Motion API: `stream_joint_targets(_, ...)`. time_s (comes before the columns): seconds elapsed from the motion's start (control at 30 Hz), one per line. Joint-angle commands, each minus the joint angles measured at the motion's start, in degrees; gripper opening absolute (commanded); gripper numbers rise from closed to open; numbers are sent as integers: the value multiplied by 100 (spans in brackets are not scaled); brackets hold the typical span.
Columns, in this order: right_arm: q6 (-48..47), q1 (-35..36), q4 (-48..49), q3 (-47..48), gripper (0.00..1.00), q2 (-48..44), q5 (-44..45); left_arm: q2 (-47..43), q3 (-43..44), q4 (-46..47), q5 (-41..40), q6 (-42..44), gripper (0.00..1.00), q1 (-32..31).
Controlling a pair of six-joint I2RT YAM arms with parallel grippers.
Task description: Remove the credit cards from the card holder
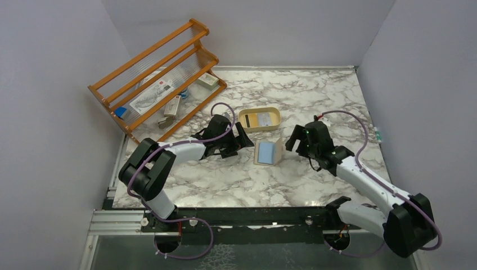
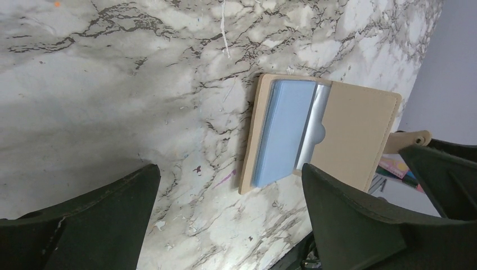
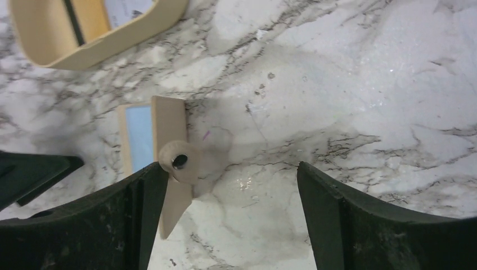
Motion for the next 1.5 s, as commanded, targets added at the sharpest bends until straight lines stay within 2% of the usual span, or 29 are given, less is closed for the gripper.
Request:
stream_joint_targets(0.0, -173, -18, 979, -512, 94, -945, -637, 122, 18, -402, -339, 175, 98, -21)
stream_joint_targets(0.07, -213, -16, 1258, -659, 100, -1220, -1010, 147, 31, -402, -344, 181, 98, -26)
stream_joint_targets(0.2, -433, -5, 1357, -586, 100, -1321, -1674, 247, 78, -402, -357, 175, 98, -51)
stream_joint_targets(0.4, -1042, 38, 707, 29, 100, -566, -1628, 373, 163, -409, -420, 186, 97, -83)
stream_joint_targets(0.57, -1315, 213, 672, 371, 100, -105, -1816, 411, 230, -437, -469, 210, 97, -83)
stream_joint_targets(0.8, -1856, 1263, 582, 730, 99, 372, -1434, 584, 233, -416, -453, 184, 97, -91)
stream_joint_targets(1.03, -2194, 2180, 124, 1236, 99, 1209, -376, 734, 264, -377, -400, 209, 97, -91)
stream_joint_targets(1.3, -2358, 2562, 46, 1449, 98, 1780, 393, 831, 335, -512, -500, 374, 97, -57)
stream_joint_targets(1.47, -2441, 2616, 310, 1443, 97, 2014, 651, 848, 193, -251, -76, 282, 97, 329)
